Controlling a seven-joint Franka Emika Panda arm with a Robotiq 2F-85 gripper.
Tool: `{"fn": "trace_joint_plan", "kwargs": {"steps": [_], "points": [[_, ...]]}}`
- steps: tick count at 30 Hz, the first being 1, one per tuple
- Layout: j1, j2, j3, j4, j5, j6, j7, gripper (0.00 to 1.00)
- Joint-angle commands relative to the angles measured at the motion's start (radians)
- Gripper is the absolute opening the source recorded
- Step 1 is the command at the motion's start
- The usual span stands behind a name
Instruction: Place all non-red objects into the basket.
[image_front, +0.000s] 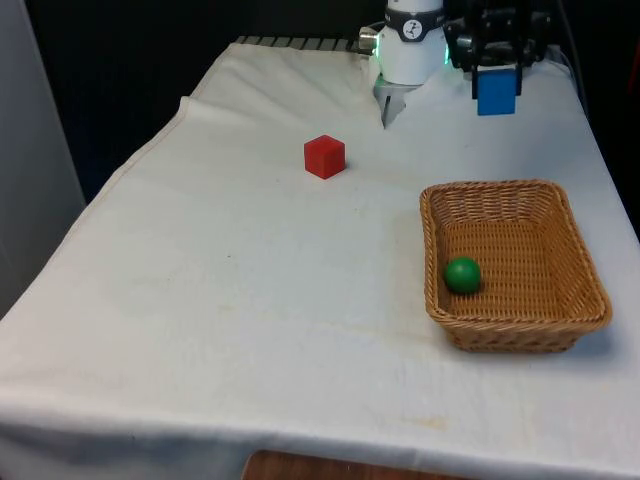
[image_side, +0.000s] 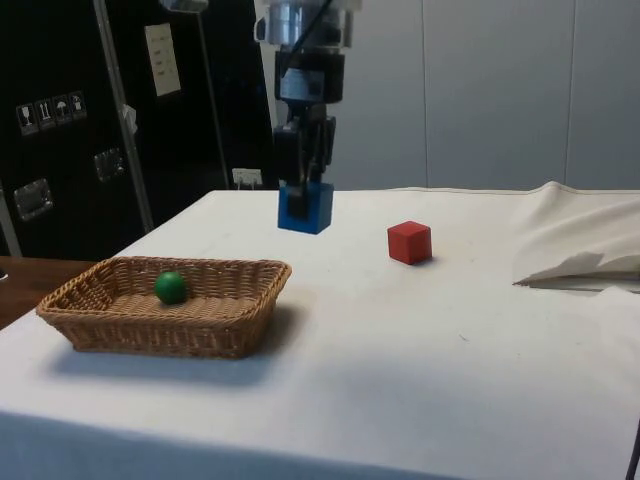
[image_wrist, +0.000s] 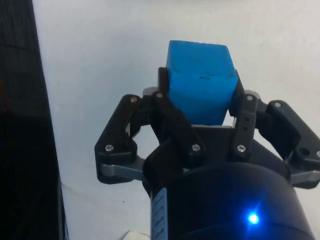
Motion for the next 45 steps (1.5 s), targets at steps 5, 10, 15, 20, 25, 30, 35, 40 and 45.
{"fn": "trace_joint_plan", "kwargs": {"steps": [5,10,15,20,25,30,35,40,45], "points": [[0.003,0.044,0.008,0.036,0.007,0.001,-0.012,0.01],[0.002,0.092,0.016,0.074,0.008,-0.004,-0.027,0.01],[0.0,0.12,0.018,0.097,0.018,-0.006,-0.06,0.01],[-0.002,0.151,0.015,0.12,0.001,-0.001,-0.077,0.01],[-0.007,0.206,0.021,0.177,0.03,-0.016,-0.13,0.01],[-0.009,0.251,0.019,0.223,0.03,-0.026,-0.145,0.01],[-0.013,0.324,0.017,0.299,0.026,-0.041,-0.159,0.01],[-0.017,0.375,0.013,0.36,0.025,-0.06,-0.167,0.01],[-0.022,0.406,0.005,0.403,0.02,-0.077,-0.167,0.01]]}}
